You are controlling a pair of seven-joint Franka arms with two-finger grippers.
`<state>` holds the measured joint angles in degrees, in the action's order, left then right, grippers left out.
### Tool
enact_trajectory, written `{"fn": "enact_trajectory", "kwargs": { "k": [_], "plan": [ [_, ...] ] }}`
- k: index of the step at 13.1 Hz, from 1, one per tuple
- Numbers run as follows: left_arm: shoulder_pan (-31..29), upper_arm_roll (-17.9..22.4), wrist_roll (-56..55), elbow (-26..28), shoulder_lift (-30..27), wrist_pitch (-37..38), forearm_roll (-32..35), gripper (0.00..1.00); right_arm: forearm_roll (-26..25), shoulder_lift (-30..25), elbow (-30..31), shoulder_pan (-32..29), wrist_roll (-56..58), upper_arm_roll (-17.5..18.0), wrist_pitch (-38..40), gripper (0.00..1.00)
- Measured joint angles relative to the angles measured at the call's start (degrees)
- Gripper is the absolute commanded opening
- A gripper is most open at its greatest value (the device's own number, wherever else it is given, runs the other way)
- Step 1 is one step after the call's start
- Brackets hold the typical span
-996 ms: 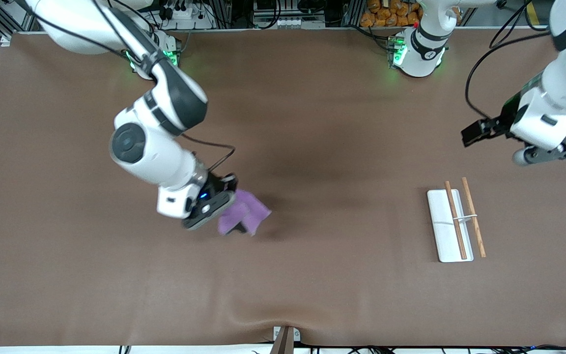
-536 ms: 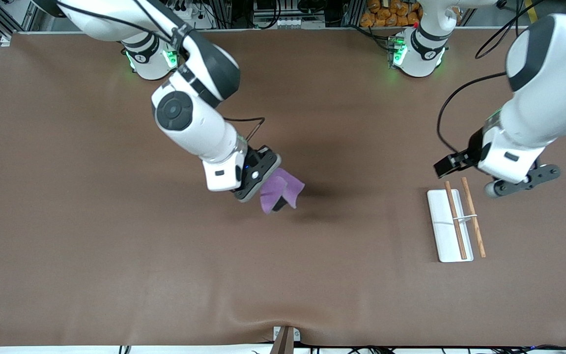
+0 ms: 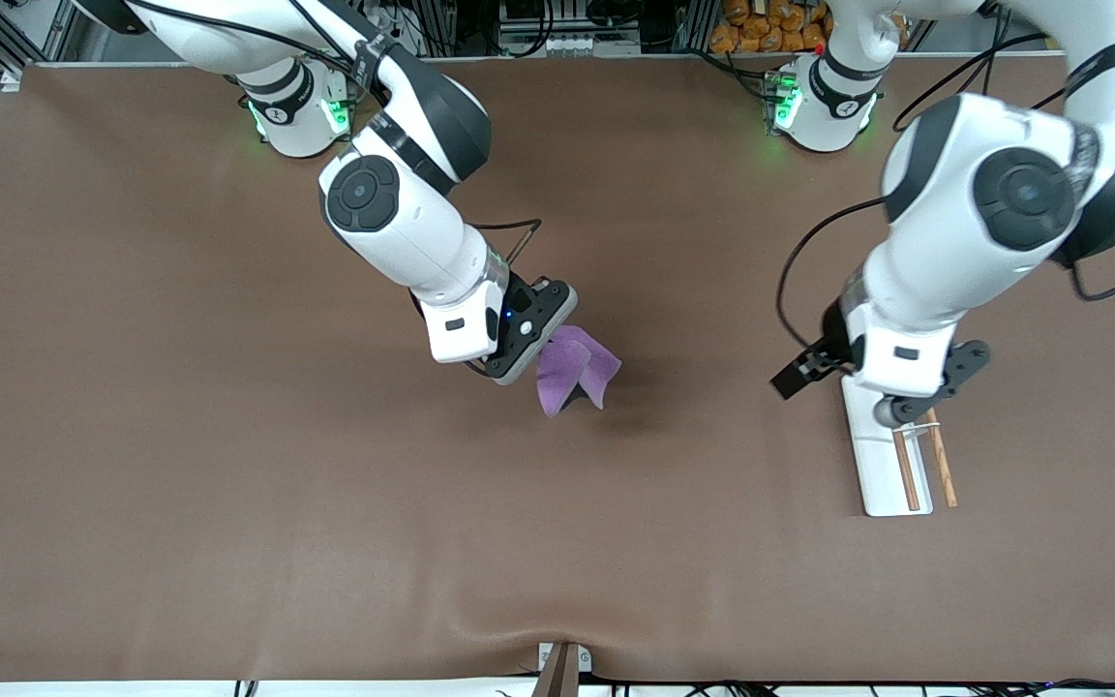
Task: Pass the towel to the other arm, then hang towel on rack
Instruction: 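Carry the towel toward the left gripper and grasp it with the left gripper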
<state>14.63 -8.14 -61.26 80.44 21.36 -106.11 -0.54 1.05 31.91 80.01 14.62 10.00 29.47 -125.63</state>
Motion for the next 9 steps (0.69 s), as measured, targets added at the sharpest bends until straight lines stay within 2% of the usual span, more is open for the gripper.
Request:
{"fn": "enact_trajectory", "kwargs": {
  "k": [5,9],
  "plan": [
    [4.1,-0.1,-17.6,-1.9,6.4,-11.9,-1.1,1.0,0.0,0.0,-0.3,2.7,-0.1,0.0,-4.5,0.0],
    [7.5,-0.2,-22.4,-4.0,9.0,-12.7,-1.4,1.0,0.0,0.1,-0.3,5.1,-0.1,0.1,-5.7,0.0]
  ]
}}
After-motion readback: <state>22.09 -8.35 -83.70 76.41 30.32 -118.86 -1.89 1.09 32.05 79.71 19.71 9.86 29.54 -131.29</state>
